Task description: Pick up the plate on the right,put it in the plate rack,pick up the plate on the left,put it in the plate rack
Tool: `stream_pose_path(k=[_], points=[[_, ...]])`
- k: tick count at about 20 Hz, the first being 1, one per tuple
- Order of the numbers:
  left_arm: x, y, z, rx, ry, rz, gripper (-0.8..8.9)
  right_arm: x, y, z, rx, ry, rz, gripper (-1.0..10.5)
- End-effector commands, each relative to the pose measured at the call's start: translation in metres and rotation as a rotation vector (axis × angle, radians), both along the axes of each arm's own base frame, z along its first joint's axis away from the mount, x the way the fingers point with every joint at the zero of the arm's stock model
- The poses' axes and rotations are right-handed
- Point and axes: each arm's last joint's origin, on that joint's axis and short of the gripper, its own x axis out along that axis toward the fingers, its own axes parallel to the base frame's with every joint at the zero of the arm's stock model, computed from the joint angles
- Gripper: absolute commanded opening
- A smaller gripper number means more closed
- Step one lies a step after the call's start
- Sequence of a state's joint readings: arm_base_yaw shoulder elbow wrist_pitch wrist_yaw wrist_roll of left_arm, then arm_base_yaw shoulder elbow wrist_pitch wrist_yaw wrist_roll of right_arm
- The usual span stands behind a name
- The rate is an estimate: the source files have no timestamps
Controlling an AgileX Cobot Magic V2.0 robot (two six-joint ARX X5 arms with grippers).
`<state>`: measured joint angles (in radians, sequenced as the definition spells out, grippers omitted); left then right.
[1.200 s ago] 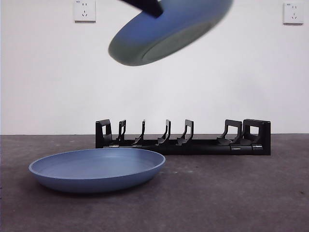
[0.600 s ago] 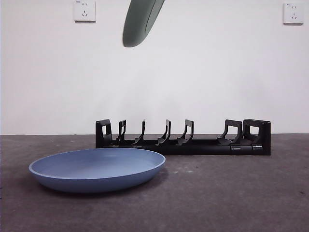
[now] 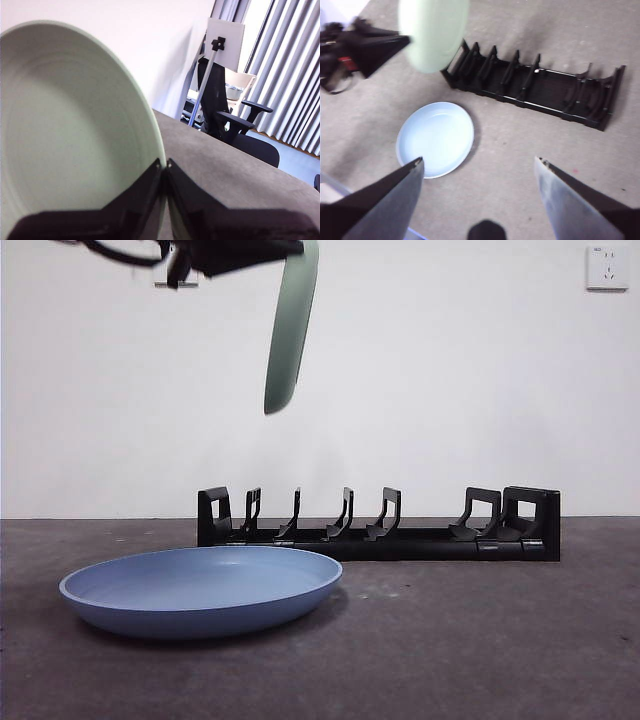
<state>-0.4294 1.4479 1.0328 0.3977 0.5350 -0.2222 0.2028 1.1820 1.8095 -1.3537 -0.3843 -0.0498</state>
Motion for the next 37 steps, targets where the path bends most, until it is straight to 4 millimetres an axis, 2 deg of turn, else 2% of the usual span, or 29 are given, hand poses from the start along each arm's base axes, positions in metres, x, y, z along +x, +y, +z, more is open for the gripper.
stream_pose_path(k=[1, 5, 9, 16, 20, 26, 27, 29, 30, 34, 37], points=[[0.012, -0.001, -0.011, -0.012, 0.026, 0.003, -0.08, -0.001, 0.001, -0.005, 0.003, 0.033, 0.024, 3.8], [0.029, -0.007, -0.037, 0.001, 0.065, 0.004, -0.08, 0.005, 0.002, -0.017, -0.003, 0.083, 0.034, 3.8], [0.043, -0.009, -0.06, 0.018, 0.11, 0.018, -0.08, 0.016, 0.004, -0.042, -0.03, 0.172, 0.047, 3.8], [0.055, -0.003, -0.082, 0.074, 0.13, 0.065, -0.08, 0.037, 0.01, -0.088, -0.014, 0.259, 0.07, 3.8], [0.059, 0.0, -0.096, 0.132, 0.162, 0.093, -0.08, 0.044, 0.012, -0.107, 0.001, 0.289, 0.085, 3.8], [0.059, 0.0, -0.097, 0.146, 0.159, 0.09, 0.05, 0.046, 0.012, -0.108, 0.004, 0.272, 0.085, 3.8], [0.059, 0.0, -0.097, 0.142, 0.163, 0.09, 0.38, 0.046, 0.012, -0.107, 0.004, 0.271, 0.085, 3.8], [0.059, 0.0, -0.096, 0.139, 0.165, 0.09, 2.08, 0.046, 0.012, -0.107, 0.004, 0.272, 0.086, 3.8], [0.059, 0.0, -0.096, 0.138, 0.164, 0.086, 2.33, 0.046, 0.012, -0.107, 0.004, 0.272, 0.086, 3.8], [0.057, 0.0, -0.09, 0.123, 0.155, 0.057, 2.32, 0.046, 0.012, -0.107, 0.004, 0.269, 0.086, 3.8], [0.05, 0.002, -0.074, 0.094, 0.139, 0.048, 2.33, 0.046, 0.012, -0.107, 0.004, 0.264, 0.086, 3.8]])
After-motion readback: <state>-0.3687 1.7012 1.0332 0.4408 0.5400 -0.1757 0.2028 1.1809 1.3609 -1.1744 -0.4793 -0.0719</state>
